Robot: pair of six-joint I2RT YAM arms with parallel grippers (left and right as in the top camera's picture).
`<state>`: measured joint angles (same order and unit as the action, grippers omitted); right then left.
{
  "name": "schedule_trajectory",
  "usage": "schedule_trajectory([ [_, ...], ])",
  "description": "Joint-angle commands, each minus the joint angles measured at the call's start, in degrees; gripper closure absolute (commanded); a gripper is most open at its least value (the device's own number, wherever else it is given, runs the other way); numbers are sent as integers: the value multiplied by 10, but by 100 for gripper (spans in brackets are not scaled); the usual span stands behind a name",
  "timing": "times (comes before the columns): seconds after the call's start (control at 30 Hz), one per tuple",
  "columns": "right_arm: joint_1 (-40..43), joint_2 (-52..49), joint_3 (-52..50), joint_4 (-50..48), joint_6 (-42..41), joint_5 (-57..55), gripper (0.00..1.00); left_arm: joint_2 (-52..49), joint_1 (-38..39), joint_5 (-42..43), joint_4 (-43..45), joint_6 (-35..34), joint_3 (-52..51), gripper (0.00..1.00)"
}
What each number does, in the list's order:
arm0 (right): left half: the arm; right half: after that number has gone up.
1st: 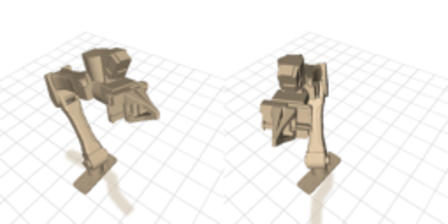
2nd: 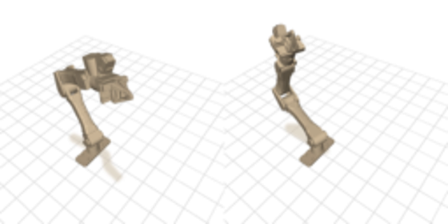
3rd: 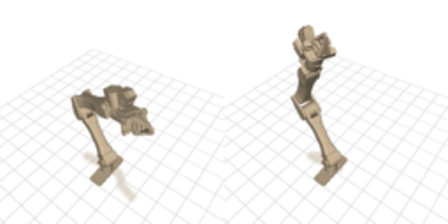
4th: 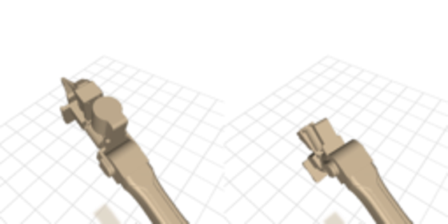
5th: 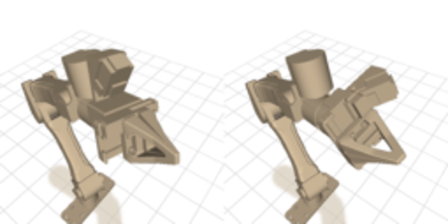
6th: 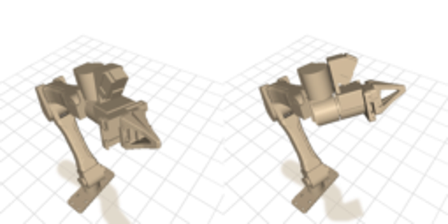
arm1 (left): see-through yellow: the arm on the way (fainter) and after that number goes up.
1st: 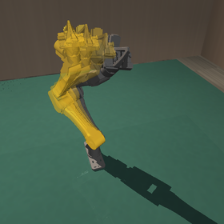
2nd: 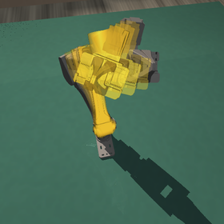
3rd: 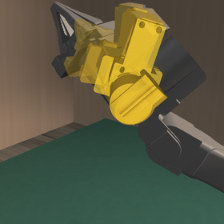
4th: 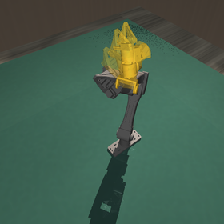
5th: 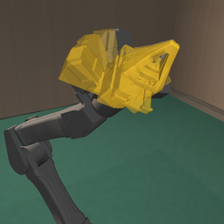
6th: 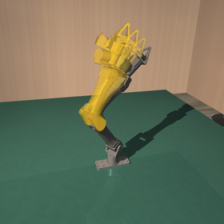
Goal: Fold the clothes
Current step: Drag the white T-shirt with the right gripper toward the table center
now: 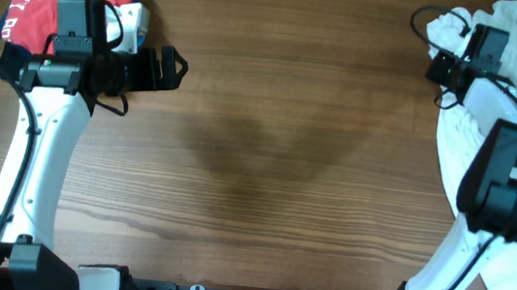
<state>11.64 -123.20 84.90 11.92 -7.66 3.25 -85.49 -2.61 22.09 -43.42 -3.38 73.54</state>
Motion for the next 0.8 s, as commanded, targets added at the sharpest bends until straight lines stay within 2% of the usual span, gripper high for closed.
schedule_trajectory([
  [0.0, -37, 101, 4, 42, 6, 107, 96, 0, 3, -12, 21, -1, 10, 0],
  [0.17, -123, 156, 4, 141, 6, 145, 96, 0, 2, -12, 21, -1, 10, 0],
  [0.57, -400, 157, 3, 327, -15, 155, 96, 0, 2, -12, 21, -1, 10, 0],
  [0.77, -487, 157, 3, 381, -11, 192, 95, 0, 2, -14, 21, -1, 10, 0],
])
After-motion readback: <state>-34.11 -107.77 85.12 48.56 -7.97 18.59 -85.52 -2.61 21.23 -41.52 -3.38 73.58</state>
